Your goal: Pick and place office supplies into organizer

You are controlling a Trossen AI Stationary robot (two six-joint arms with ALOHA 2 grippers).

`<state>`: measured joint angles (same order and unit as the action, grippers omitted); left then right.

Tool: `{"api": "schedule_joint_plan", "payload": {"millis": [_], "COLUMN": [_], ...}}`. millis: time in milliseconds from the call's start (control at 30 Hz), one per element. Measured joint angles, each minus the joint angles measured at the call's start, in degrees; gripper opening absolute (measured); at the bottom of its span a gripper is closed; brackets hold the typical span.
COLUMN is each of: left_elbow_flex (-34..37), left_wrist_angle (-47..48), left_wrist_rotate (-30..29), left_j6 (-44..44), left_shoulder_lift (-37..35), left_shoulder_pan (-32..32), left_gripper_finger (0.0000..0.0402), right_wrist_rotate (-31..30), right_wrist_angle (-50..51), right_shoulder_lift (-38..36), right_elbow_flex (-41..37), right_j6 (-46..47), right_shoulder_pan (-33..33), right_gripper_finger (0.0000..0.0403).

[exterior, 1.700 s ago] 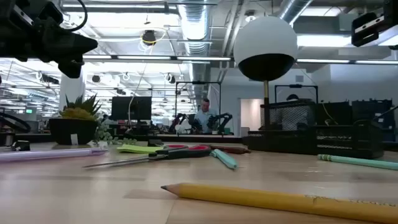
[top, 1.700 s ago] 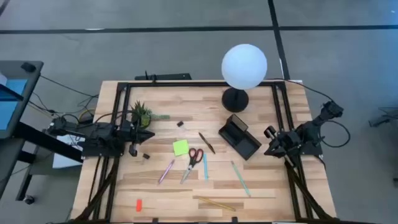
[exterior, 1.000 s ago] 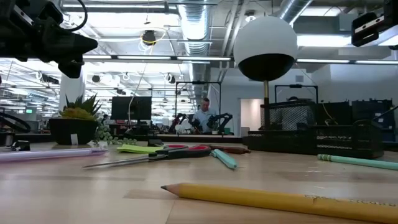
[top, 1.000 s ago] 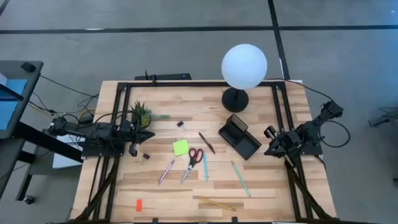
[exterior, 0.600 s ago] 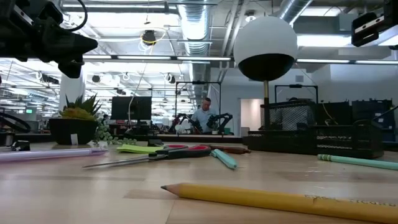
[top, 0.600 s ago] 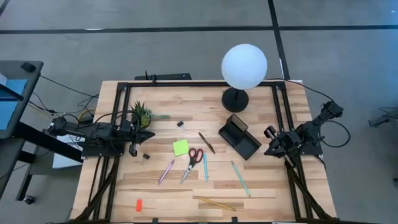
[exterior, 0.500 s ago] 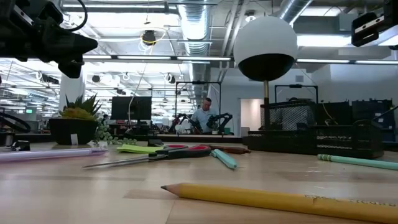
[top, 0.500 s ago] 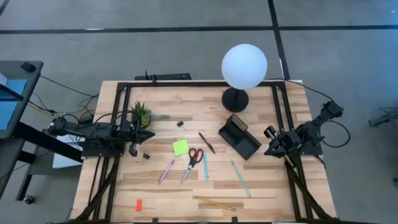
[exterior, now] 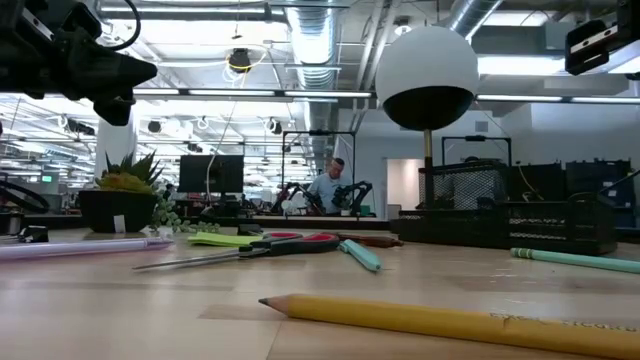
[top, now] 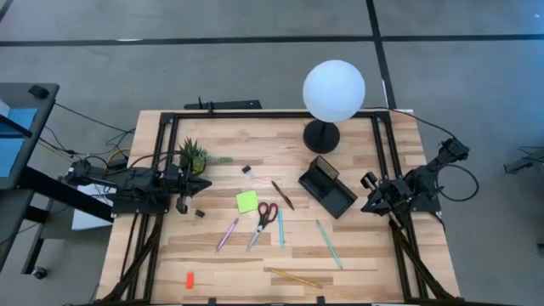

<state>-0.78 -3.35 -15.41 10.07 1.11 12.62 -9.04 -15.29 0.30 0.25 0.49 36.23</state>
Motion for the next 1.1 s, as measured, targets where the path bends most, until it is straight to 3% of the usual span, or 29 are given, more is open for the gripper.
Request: {"api": "schedule_joint_plan", "payload": {"millis": [333, 433, 600, 867, 1100], "left_elbow_flex": [0.02, 0.04, 0.04, 0.04, 0.04], "left_wrist_angle": [-0.16, -1.27, -3.32, -4.12, -8.7], "left_wrist_rotate": [-0.41, -6.06, -9.92, -10.88, -10.96], "left_j6": [-0.02, -1.14, -0.98, -1.67, 10.98], "left_shoulder_lift": [0.01, 0.01, -0.09, -0.62, -0.62], "left_shoulder_pan": [0.0, 0.02, 0.02, -0.02, -0.02], "left_gripper_finger": [0.0, 0.0, 0.0, 0.0, 0.0], "right_wrist_rotate": [0.0, -0.02, -0.01, -0.02, -0.11], "right_wrist_angle": [0.02, 0.0, 0.0, 0.0, -8.35], "right_shoulder_lift": [0.02, 0.0, 0.0, 0.02, 0.02], "right_elbow_flex": [0.02, 0.01, 0.0, 0.02, 0.0], "right_j6": [0.0, 0.0, 0.0, -0.08, -4.39], "right_shoulder_pan": [0.02, 0.0, 0.01, 0.02, 0.0], "right_gripper_finger": [0.0001, 0.0001, 0.0001, 0.0001, 0.0001]}}
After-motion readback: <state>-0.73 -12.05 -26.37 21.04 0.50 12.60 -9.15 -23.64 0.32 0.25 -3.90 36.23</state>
